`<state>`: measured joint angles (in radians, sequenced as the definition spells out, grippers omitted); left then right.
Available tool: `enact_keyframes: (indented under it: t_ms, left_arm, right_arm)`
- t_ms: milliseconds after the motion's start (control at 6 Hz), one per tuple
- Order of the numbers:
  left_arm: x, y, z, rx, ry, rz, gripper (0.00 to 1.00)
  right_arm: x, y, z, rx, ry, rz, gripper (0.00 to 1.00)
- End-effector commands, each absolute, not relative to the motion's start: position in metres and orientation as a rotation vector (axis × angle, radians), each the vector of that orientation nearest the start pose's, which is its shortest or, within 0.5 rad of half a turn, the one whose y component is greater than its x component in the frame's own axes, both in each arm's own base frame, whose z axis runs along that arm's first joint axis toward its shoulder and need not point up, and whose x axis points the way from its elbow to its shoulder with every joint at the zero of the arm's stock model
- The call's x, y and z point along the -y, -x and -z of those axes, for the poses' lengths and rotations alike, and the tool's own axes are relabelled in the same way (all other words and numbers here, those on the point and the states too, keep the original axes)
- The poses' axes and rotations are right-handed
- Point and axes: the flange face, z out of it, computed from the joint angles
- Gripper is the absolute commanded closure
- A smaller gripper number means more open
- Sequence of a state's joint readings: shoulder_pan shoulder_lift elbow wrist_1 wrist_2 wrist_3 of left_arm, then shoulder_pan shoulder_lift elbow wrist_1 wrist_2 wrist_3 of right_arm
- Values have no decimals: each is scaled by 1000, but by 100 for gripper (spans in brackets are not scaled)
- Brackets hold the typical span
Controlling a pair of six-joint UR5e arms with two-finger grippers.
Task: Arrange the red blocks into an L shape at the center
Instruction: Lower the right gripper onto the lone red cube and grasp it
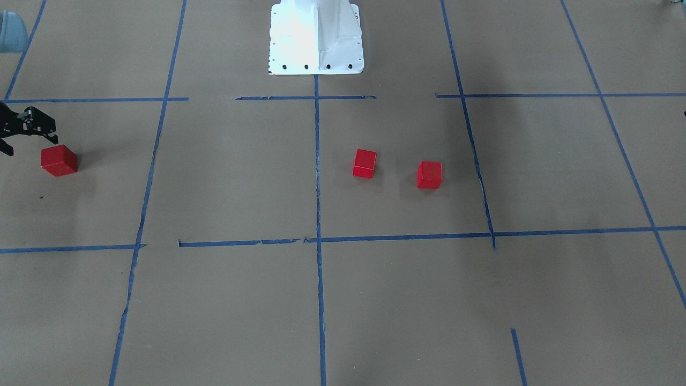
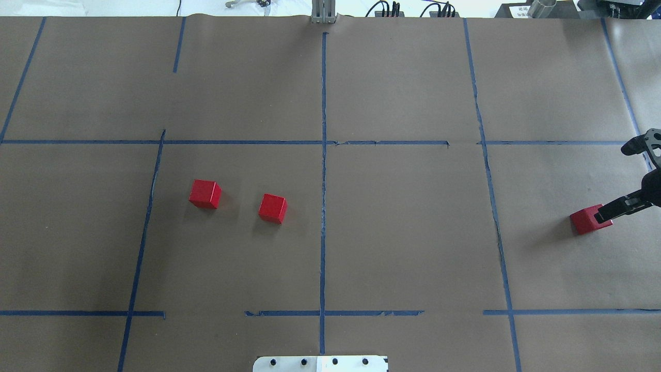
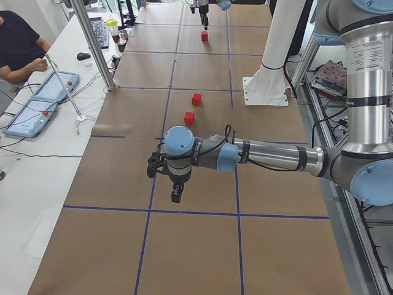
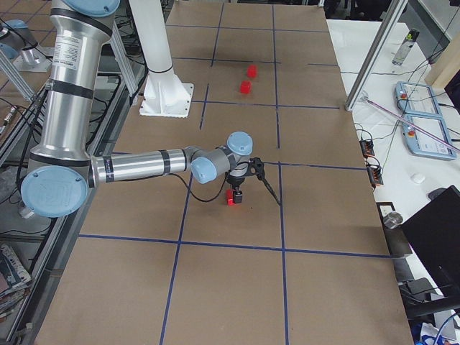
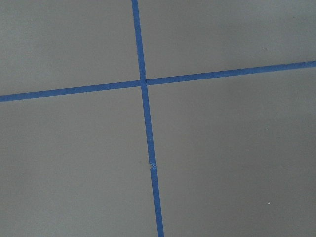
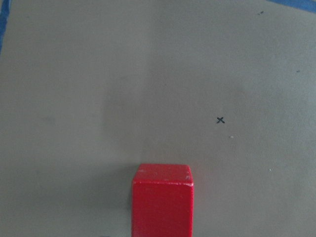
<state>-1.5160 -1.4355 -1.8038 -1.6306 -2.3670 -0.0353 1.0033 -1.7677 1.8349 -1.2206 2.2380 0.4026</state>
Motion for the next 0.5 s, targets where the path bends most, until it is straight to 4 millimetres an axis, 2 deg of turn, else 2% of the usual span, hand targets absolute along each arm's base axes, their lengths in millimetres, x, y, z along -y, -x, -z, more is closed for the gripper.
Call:
enact_keyframes:
  t_ms: [0,167,333]
  left_arm:
    - [445,38,-598,-802,-114,-80,0]
    - [445,38,-599,-802,-114,-80,0]
    - [445,38,-597,-802,-117,-82,0]
  right_arm:
    - [406,194,-590,758,-35,323,0]
    - [411,205,-595,756,-23,332,0]
    - [410,206,-600,751,-12,331,0]
